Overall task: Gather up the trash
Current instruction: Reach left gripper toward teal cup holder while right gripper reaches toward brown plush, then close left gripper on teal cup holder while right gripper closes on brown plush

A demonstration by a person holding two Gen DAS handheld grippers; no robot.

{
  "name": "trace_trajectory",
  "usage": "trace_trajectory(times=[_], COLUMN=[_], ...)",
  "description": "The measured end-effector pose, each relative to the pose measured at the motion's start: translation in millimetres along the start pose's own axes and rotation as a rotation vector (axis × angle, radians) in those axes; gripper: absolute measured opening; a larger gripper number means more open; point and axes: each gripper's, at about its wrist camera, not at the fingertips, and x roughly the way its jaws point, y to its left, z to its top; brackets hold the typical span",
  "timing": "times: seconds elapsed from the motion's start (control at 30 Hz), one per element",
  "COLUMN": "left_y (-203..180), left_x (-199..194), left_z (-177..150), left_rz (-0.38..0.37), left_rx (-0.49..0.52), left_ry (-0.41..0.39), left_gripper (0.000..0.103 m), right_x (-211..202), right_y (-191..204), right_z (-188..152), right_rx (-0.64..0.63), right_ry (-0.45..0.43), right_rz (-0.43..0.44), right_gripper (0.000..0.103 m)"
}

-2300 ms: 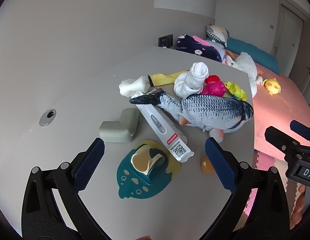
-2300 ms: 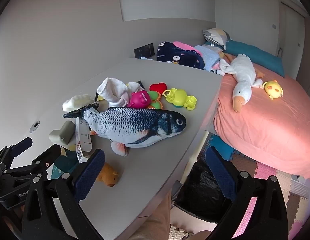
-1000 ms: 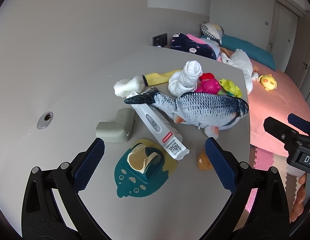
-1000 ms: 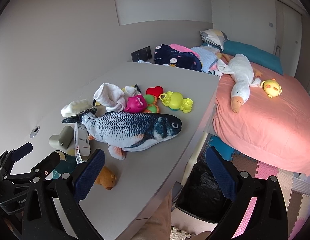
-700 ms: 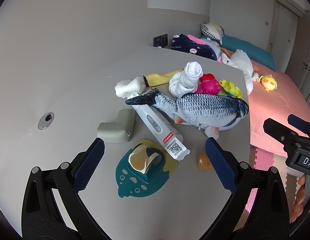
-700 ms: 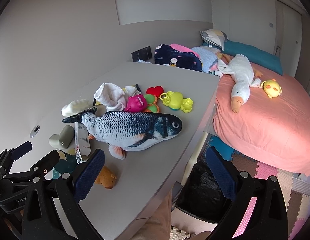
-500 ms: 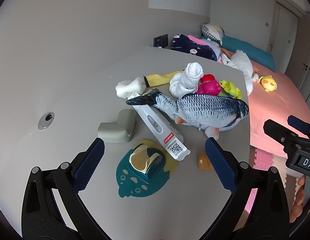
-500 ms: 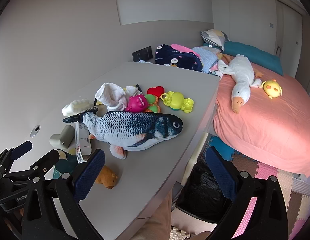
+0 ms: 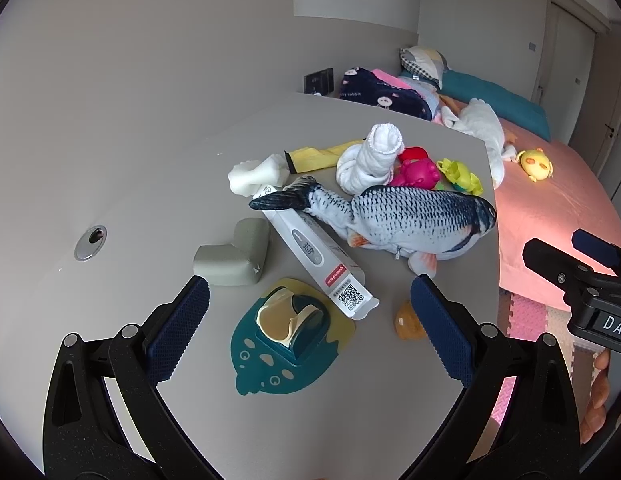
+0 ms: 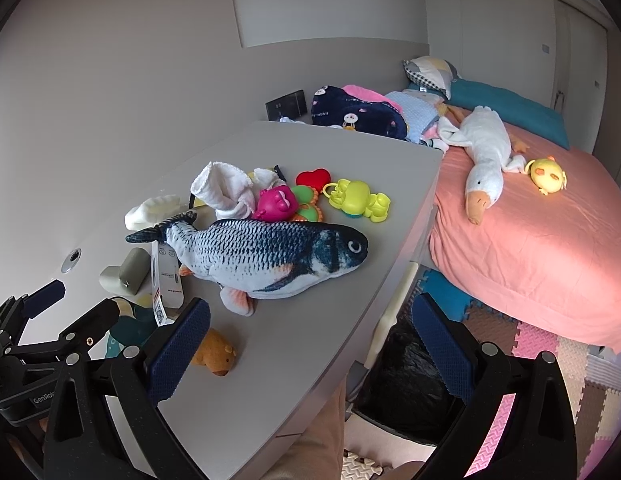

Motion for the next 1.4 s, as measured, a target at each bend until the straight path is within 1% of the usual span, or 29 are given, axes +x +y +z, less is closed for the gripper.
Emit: trace_trajectory(times=[0.27,0.43,0.6,0.77,0.9,0.93,1.0,1.03,1.1,1.17,1.27,1.33,1.37,1.4], left_y=[-1,2,14,27,37,37,36,34,33,33,36,36,35,34], left_x=[0,0,3,10,23,25,30,32,37,43,49,52,53,55], left_z=[-1,-1,-7,-15,-21,-22,-25,-27,-29,-29,-28,-28,-28,-29], left_rz=[0.001,-0.014,-0.009,0.004,-0.004,-0.007,-0.005,-0.004,-0.01,-0.024,-0.07,-0.057,-0.052,-0.055], left_rx=[0.005,-0.01,-0.013,-0.008,-0.041,-0.04,-0.023,-0.013,0.004,0.005,-0.002,0.013,0.025,0.031], left_ry=[0.001,0.001,0.02,0.05,0.084,0.087,0.092,0.095,0.101,0.114,0.115,0.114,0.118,0.119], left_gripper=[0.097,0.097,0.097,0.097,0.096,0.095,0.084,0.082,0.073,0.071,0.071,0.071,0.067,0.058], right_x=[1,0,2,7,12,13,15,16,18,20,24,26,27,28], right_y=[0,-1,0,10,14,15,15,15,15,15,17,19,20,21], right_z=[1,1,0,-6,-10,-11,-12,-12,-13,-14,-17,-18,-19,-20], right_rx=[0.0,-0.003,-0.005,-0.031,-0.043,-0.044,-0.046,-0.046,-0.045,-0.049,-0.062,-0.07,-0.076,-0.083], right_ry=[0.003,-0.002,0.006,0.025,0.043,0.046,0.049,0.049,0.053,0.058,0.067,0.07,0.07,0.07], right_rz=[0.0,-0.004,0.01,0.05,0.064,0.065,0.067,0.068,0.07,0.068,0.068,0.076,0.079,0.081], right_gripper=[0.1,0.1,0.1,0.1,0.1,0.1,0.1,0.1,0.1,0.1,0.1,0.1,0.1,0.1])
